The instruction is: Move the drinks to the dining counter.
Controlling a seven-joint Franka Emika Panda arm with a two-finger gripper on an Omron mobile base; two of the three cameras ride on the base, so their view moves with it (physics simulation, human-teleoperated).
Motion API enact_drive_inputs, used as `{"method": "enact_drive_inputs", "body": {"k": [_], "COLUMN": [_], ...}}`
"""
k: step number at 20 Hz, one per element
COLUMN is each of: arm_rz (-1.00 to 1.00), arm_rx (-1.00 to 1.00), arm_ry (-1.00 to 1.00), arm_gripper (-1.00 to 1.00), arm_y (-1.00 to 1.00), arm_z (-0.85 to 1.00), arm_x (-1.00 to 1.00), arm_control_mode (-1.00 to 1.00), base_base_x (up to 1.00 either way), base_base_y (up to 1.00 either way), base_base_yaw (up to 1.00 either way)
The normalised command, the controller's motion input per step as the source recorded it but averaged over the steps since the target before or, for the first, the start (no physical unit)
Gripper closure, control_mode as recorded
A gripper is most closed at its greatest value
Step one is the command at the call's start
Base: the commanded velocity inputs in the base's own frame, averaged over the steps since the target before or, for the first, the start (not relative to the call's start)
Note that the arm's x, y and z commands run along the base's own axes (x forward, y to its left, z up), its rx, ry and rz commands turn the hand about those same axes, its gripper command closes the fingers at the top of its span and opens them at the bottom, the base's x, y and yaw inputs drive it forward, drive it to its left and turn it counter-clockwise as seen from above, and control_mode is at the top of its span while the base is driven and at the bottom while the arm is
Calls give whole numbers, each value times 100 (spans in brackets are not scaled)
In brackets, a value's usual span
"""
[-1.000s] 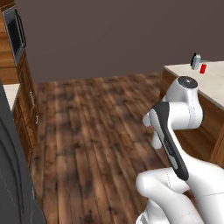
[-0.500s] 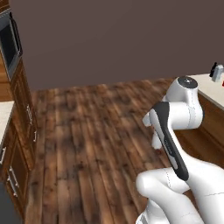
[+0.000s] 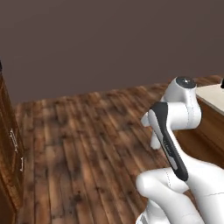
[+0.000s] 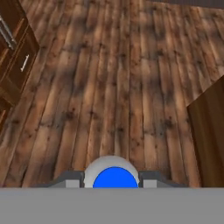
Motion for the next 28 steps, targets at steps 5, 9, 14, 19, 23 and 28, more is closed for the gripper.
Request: {"method": "enact_drive_inputs", "body": {"k": [5, 9, 14, 19, 23, 28], "arm_rz": [0, 0, 0, 0, 0, 0], "arm_rx": [0, 0, 0, 0, 0, 0], "arm_ry": [0, 0, 0, 0, 0, 0], "arm_gripper": [100, 100, 100, 100, 100, 100], "arm_y": [0, 0, 0, 0, 0, 0], "arm_z": [0, 0, 0, 0, 0, 0], "arm_x": [0, 0, 0, 0, 0, 0], "arm_control_mode": [100, 100, 100, 100, 100, 100], "base_base_x": [27, 0, 11, 45, 76, 83], "base_base_y": [0, 0, 6, 34, 71, 86], "base_base_yaw": [-77, -92, -85, -72, -57, -34]}}
